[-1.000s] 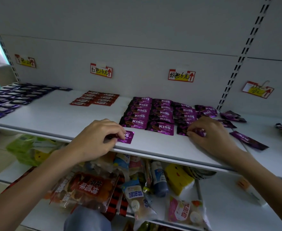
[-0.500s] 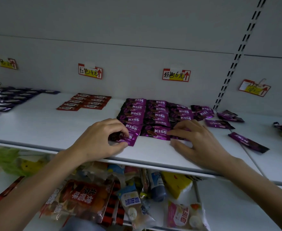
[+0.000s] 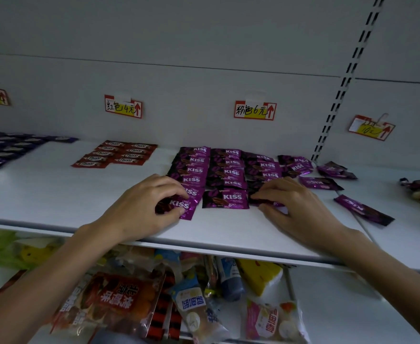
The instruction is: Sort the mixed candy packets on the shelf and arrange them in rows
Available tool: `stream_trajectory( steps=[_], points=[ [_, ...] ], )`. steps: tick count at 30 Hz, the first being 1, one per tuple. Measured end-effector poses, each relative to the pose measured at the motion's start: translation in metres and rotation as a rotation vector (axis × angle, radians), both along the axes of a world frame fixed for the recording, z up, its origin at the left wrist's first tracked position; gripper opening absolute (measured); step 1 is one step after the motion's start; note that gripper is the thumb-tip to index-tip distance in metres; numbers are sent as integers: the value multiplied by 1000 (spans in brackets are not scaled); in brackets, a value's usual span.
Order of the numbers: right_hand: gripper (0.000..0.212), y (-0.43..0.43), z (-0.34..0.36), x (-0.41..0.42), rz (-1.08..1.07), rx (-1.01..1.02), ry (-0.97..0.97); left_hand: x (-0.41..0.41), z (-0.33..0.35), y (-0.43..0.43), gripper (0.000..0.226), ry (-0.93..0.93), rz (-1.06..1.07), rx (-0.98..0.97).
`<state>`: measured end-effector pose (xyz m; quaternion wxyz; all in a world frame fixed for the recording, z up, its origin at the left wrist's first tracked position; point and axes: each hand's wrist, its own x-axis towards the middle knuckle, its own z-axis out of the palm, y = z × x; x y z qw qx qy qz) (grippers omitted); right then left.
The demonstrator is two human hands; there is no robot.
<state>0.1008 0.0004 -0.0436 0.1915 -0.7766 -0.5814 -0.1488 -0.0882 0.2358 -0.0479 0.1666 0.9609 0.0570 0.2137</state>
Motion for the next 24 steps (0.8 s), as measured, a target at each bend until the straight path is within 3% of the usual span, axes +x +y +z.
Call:
stream_trajectory(
  steps=[6, 11, 17, 24],
  points=[
    [27, -2, 3, -1, -3, 36, 58, 7, 4, -10, 54, -38, -15, 74],
    [28, -30, 22, 28, -169, 96, 128, 45, 16, -43, 49, -100, -101, 20],
    [42, -104, 27, 64, -490, -78, 286, 136, 25, -118, 32, 12, -281, 11],
    [47, -133, 19, 63, -482, -14, 416, 218, 25, -171, 50, 231, -265, 126]
  ],
)
